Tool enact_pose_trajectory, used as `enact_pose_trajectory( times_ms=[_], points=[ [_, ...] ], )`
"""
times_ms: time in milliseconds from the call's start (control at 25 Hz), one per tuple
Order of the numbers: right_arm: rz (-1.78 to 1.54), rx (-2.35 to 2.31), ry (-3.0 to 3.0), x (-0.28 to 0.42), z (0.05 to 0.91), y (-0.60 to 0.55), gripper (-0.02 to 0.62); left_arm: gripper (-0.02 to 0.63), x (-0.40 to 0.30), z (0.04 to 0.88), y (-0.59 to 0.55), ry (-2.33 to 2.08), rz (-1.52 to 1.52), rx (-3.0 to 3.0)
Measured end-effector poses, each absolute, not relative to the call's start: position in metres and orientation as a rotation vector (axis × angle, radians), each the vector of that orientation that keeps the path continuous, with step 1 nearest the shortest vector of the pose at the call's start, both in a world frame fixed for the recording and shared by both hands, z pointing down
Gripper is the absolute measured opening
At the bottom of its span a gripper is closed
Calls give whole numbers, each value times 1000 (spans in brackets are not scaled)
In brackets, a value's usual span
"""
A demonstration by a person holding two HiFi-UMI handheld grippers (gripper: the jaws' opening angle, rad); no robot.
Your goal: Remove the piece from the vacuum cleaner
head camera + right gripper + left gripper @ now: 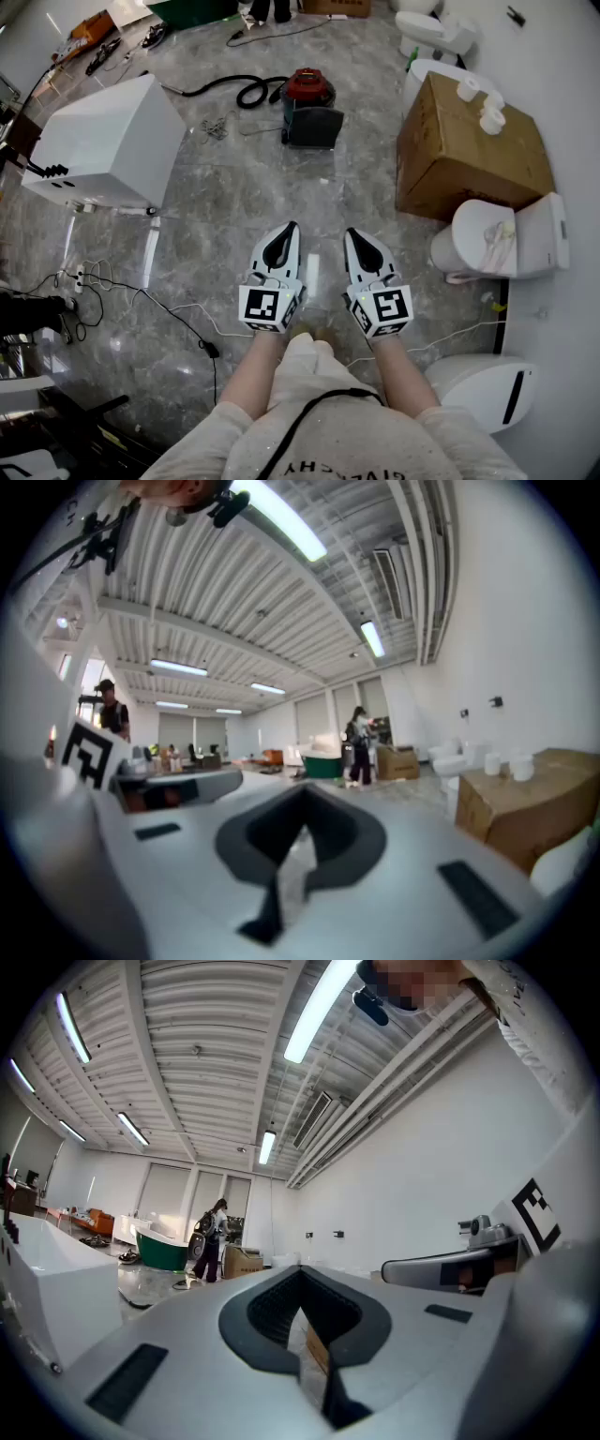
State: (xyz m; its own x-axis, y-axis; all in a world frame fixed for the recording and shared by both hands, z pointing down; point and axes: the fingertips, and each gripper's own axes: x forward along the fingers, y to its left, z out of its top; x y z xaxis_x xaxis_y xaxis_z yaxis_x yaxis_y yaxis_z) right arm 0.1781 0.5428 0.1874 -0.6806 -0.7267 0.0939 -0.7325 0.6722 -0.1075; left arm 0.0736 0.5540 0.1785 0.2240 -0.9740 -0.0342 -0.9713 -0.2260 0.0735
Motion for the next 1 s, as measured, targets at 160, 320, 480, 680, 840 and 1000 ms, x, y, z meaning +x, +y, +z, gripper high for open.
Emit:
enact_pose_trajectory(
  times_ms=[160, 320, 480, 680, 840, 1000],
  points=[
    [191, 1248, -2840, 185, 187, 538, 11, 18, 82, 181, 550, -1934, -119, 2438],
    [183, 1248, -2839, 190, 189, 538, 11, 18, 89, 187, 552, -1931, -104, 2437],
    [175, 1226, -2849, 194, 190, 545, 11, 18, 91, 193, 558, -1933, -98, 2425],
    [176, 1210, -2865, 192, 191, 540, 11, 18, 86, 196, 551, -1949, -102, 2405],
    [170, 1205, -2866, 186, 190, 526, 11, 18, 75, 198, 537, -1954, -102, 2398],
    [187, 1217, -2870, 178, 191, 504, 11, 18, 63, 207, 515, -1958, -68, 2380]
  ],
)
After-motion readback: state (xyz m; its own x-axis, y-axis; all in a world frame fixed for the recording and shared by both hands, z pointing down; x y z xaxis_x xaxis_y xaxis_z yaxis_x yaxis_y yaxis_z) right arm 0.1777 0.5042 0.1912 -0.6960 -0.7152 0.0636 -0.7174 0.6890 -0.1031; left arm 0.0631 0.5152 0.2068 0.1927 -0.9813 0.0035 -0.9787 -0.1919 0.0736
